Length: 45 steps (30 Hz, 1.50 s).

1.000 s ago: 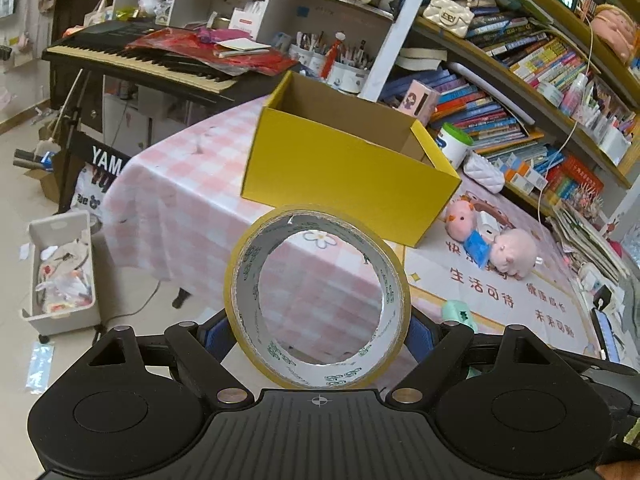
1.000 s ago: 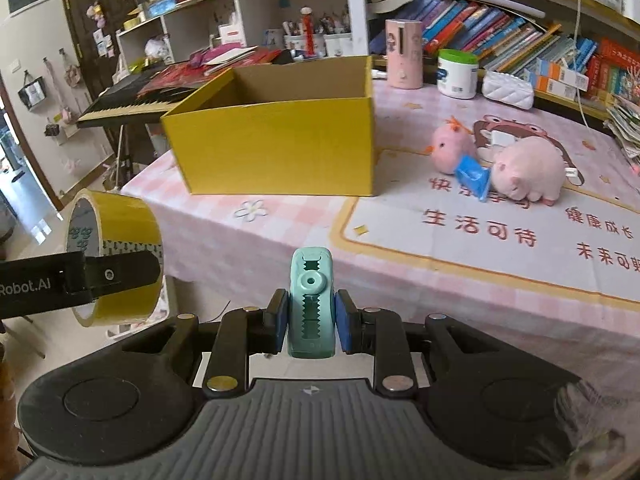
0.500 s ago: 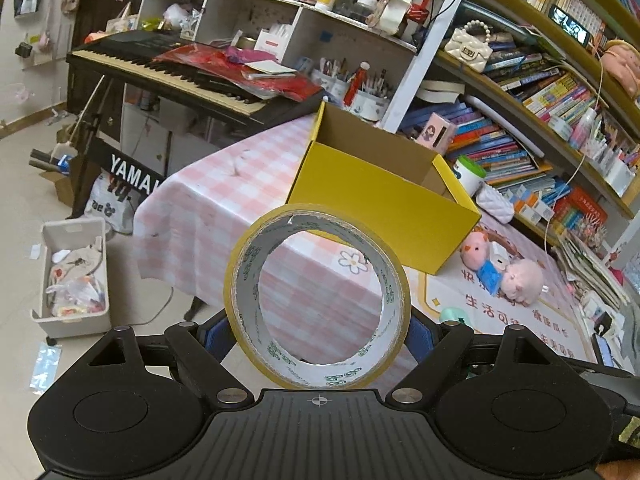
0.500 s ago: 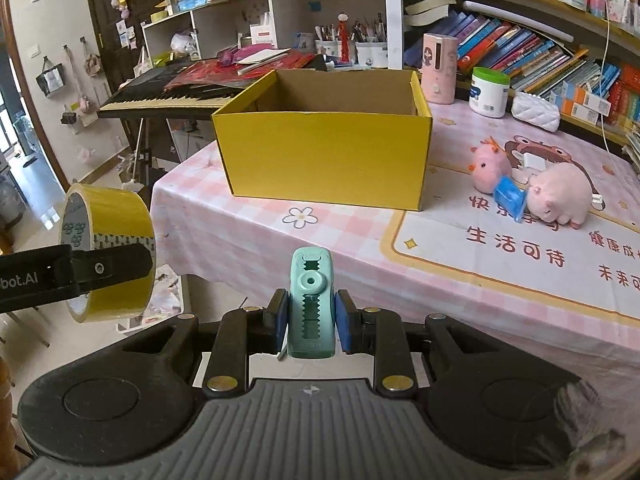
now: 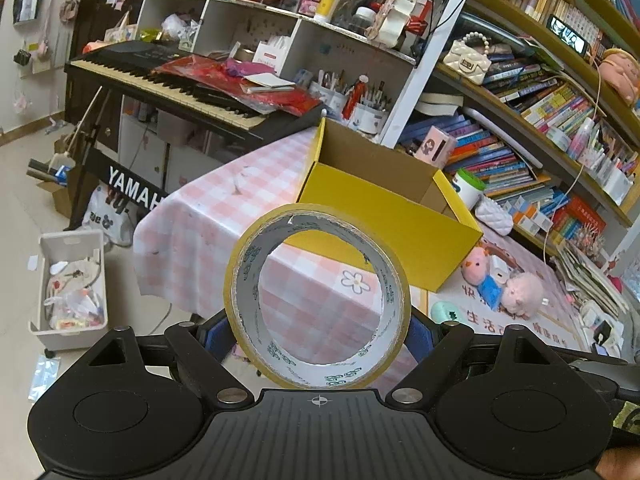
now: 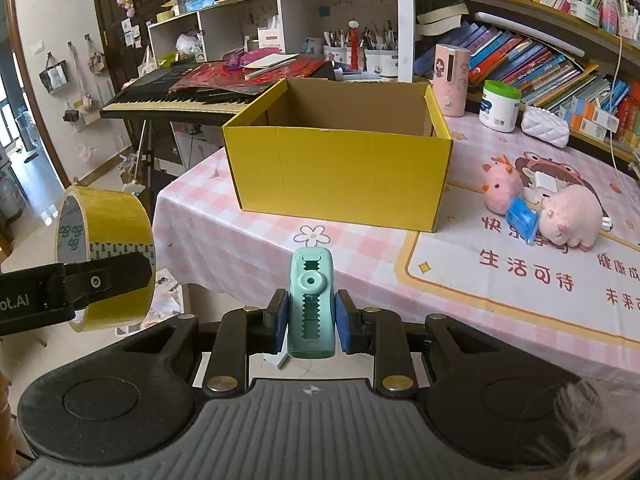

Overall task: Organize objects
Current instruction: 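Carry the tape roll in the left tool and the clip in the right tool toward the yellow box, then lower the tape roll and clip into the yellow box and open both tools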

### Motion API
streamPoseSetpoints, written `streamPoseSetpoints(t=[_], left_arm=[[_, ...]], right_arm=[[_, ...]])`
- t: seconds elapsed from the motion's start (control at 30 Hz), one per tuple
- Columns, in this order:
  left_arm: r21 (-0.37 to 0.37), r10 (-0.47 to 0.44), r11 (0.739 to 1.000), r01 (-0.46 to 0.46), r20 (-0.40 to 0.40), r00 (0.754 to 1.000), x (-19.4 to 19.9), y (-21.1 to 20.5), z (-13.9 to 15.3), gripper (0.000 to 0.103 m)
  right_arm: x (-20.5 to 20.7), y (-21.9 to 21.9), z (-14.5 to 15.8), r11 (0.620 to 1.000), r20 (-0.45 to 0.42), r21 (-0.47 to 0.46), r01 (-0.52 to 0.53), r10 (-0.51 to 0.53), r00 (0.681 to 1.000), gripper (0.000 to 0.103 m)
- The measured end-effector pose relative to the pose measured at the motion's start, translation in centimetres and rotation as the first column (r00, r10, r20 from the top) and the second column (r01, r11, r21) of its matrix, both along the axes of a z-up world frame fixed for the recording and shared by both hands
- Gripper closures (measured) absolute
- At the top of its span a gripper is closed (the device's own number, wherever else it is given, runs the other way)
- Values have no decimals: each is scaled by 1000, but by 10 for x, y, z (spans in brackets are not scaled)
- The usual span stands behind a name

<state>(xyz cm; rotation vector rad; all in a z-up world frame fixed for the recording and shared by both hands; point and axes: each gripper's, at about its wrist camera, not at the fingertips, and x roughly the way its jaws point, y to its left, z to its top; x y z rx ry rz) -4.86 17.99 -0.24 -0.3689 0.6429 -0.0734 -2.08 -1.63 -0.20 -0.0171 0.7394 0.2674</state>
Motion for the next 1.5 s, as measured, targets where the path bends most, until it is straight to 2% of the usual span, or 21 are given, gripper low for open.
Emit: streamPoseSetpoints(t=[0.3,0.63,0.83,1.0,1.2,1.5], left_arm=[[22,-5,1000,4,30,1000,30,-7,7,19],[46,-21,999,17,91,996,90,-27,27,19],[74,-36,997,27,127,991,129,-45,37,19],[113,-37,993,22,134,990,162,-61,41,19],[164,-36,986,16,118,992,194,-76,37,19],[252,-4,968,3,0,1000,228,-88,10,19]], right_arm=[[29,-3,1,1000,7,10,-2,2,1000,80],[87,-18,18,999,51,47,-4,1,999,80],[124,-30,43,997,150,74,-17,6,989,80],[161,-38,55,998,221,50,-41,29,975,80],[206,-47,46,998,197,31,-62,55,979,80],[251,-45,8,988,86,-58,-145,150,985,80]])
